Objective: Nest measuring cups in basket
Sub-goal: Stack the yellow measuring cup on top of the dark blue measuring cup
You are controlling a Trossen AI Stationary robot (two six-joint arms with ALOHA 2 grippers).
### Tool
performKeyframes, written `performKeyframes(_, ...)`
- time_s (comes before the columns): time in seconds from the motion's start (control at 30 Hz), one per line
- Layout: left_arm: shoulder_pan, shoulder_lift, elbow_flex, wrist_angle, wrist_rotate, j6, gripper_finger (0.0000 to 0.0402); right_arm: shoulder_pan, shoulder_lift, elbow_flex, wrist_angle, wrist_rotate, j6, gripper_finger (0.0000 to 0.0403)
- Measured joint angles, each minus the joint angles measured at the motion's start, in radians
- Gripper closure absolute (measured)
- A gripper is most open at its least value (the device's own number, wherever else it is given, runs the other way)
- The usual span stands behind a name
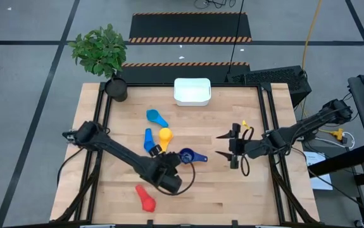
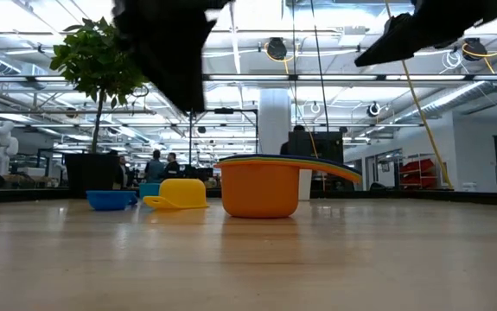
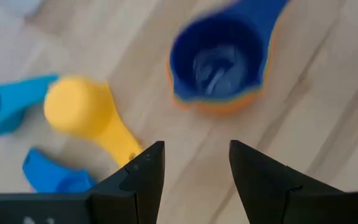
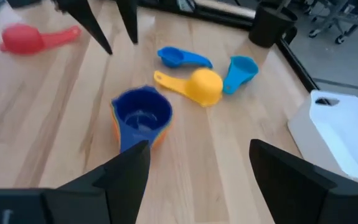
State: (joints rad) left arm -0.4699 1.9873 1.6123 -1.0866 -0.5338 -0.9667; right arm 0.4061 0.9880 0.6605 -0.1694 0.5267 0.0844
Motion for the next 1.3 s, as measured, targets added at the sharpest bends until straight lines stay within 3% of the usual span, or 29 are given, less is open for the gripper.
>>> performKeyframes(0.27,-0.033,0.018,0.002,-0.131,0.0,-0.047,0.022,0.0,-0.002,0.0,-0.06,0.0,0.0,0.0138)
performKeyframes(0.73,-0.04,0.187,0.001,-0.214,-0.038,0.294,0.022,0.0,-0.01,0.0,-0.126,0.0,-0.072,0.0138)
performKeyframes(1.0,-0.027,0.233,0.0,-0.273,-0.163,0.311,0.022,0.0,-0.029,0.0,-0.155,0.0,-0.128,0.0138)
performKeyframes(1.3,0.005,0.234,-0.002,-0.256,-0.175,0.343,0.022,0.014,-0.095,0.0,-0.369,-0.008,-0.102,0.0138)
